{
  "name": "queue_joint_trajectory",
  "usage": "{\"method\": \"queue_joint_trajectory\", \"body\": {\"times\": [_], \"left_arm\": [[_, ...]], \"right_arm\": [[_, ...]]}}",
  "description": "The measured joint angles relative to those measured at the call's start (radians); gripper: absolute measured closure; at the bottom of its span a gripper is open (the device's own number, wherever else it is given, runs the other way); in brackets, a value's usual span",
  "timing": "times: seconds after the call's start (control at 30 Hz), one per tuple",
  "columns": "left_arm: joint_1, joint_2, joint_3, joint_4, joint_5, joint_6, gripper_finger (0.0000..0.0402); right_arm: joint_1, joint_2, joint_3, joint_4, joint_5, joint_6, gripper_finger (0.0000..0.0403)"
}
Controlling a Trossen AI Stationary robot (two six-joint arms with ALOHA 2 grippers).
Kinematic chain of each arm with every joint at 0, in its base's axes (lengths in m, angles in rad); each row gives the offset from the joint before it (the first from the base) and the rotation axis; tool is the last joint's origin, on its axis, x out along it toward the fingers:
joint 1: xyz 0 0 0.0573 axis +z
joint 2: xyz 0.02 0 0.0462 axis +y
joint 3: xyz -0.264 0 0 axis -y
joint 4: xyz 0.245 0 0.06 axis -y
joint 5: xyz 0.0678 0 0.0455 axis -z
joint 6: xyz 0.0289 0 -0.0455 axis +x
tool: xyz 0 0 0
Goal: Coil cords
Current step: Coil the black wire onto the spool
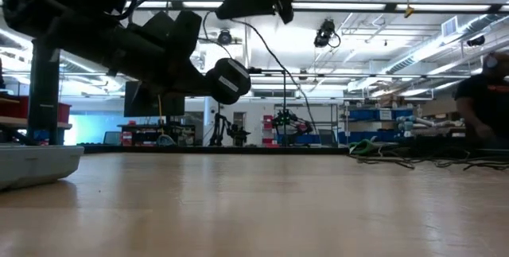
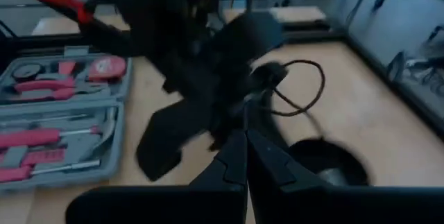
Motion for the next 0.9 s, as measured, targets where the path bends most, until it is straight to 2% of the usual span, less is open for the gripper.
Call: {"method": "queue_joint_trajectory", "body": {"times": [0.27, 0.43, 0.57, 0.9], "left_arm": [[-0.004, 0.0, 0.0, 0.109, 0.003, 0.053, 0.0401], [-0.007, 0.0, 0.0, 0.124, 0.011, 0.054, 0.0401], [-0.007, 0.0, -0.007, 0.179, 0.021, 0.061, 0.0401], [-0.007, 0.0, -0.113, 0.443, 0.102, 0.104, 0.0402]], "right_arm": [[0.026, 0.068, -0.003, -0.19, 0.027, 0.128, 0.0403], [0.039, 0.094, -0.002, -0.192, 0.036, 0.152, 0.0403], [0.049, 0.112, -0.002, -0.275, 0.04, 0.199, 0.0403], [0.082, 0.107, -0.002, -0.517, 0.097, 0.325, 0.0403]]}}
